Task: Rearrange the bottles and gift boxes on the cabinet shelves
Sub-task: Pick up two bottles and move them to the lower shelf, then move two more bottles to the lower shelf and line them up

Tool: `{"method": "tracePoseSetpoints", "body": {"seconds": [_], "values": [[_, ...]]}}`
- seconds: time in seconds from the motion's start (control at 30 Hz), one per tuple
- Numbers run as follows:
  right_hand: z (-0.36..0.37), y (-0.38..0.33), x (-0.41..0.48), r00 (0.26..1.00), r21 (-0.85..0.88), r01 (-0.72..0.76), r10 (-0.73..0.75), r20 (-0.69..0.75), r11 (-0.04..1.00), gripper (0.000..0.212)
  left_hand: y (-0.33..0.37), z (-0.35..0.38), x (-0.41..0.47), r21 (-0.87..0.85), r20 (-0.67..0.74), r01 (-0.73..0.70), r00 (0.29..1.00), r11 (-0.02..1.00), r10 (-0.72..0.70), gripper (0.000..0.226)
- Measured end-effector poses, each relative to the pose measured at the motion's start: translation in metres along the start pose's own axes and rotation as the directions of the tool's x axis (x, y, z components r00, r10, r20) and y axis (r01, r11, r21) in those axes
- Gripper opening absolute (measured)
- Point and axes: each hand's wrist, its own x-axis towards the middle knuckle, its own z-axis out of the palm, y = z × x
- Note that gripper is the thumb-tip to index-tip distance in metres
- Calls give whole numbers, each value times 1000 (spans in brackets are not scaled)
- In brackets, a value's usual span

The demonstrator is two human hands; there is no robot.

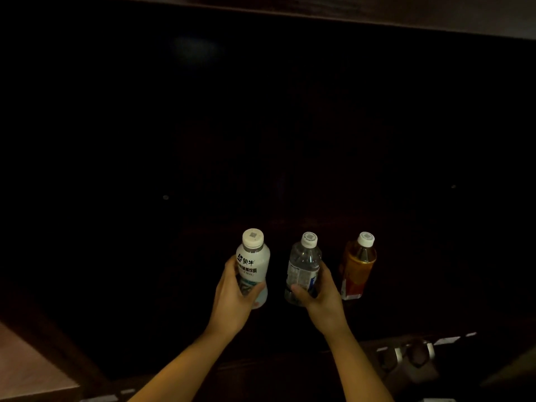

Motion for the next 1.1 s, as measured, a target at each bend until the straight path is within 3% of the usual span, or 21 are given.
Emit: {"method": "tracePoseSetpoints", "body": {"seconds": [0.27, 0.47, 0.67, 0.87, 1.1], "values": [[1, -14, -30, 989, -35, -26, 20, -144, 999, 103, 6, -17, -20, 33, 19, 19, 1000, 999, -19, 106], [13, -57, -86, 959, -36, 51, -59, -276, 998, 102, 23, -51, -52, 34, 97, -36, 995, 999, 33, 92], [60, -110, -160, 900, -60, 217, -224, -374, 974, 87, 37, -131, -98, 21, 124, -296, 948, 955, 292, 69], [141, -166, -226, 880, -39, 315, -307, -364, 948, 77, 31, -237, -136, -96, 51, -371, 925, 924, 377, 56], [258, -223, -264, 893, 20, 404, -390, -226, 914, 76, 1, -372, -155, -84, -176, -358, 924, 930, 340, 45]]}}
